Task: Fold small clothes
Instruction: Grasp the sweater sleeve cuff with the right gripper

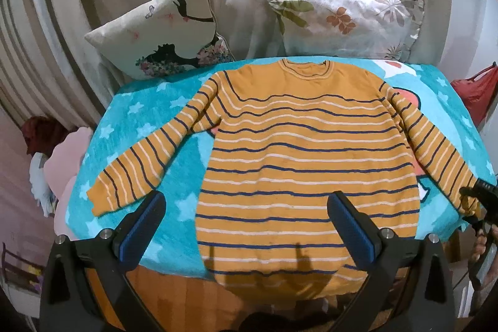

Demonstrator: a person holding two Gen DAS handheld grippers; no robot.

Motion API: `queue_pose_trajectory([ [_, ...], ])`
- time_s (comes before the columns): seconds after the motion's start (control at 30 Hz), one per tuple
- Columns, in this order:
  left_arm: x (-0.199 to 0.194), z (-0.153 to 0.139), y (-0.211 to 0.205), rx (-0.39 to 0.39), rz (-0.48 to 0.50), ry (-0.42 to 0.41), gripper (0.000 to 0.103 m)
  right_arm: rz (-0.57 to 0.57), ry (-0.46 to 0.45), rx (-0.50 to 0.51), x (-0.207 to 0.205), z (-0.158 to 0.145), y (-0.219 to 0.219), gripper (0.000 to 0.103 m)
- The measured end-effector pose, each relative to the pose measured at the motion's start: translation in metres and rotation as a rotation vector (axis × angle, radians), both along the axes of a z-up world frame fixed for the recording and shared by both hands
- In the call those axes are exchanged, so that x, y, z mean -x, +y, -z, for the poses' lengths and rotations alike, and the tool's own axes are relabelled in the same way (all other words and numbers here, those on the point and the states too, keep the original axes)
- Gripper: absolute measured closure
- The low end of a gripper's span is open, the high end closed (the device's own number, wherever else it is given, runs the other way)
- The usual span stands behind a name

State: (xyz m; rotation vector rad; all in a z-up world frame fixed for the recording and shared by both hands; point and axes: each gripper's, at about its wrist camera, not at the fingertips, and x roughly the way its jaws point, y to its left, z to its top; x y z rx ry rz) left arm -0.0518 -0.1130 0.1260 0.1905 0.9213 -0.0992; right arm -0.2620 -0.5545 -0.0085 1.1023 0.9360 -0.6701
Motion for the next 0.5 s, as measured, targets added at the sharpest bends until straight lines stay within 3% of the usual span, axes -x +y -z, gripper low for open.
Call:
queue_pose_trajectory([
  [0.1,0.003,0.002,-0.008,0.001,-0.003,0.006,0.0,-0.071,0.009,0.028,0.006,-0.006,-0.002,0.039],
  [0.2,0.005,0.005,-0.018,0.003,0.003,0.02,0.0,-0.103,0.006,0.036,0.016,-0.015,-0.002,0.057],
  [0.27,0.008,0.007,-0.027,0.006,0.016,0.027,0.0,-0.126,-0.001,0.039,0.022,-0.024,-0.003,0.076],
  [0.37,0.011,0.01,-0.038,0.01,0.042,0.035,0.0,-0.152,-0.036,0.056,0.027,-0.038,-0.001,0.088],
  [0.5,0.013,0.015,-0.049,0.018,0.065,0.049,0.0,-0.179,-0.082,0.081,0.026,-0.062,-0.002,0.09],
])
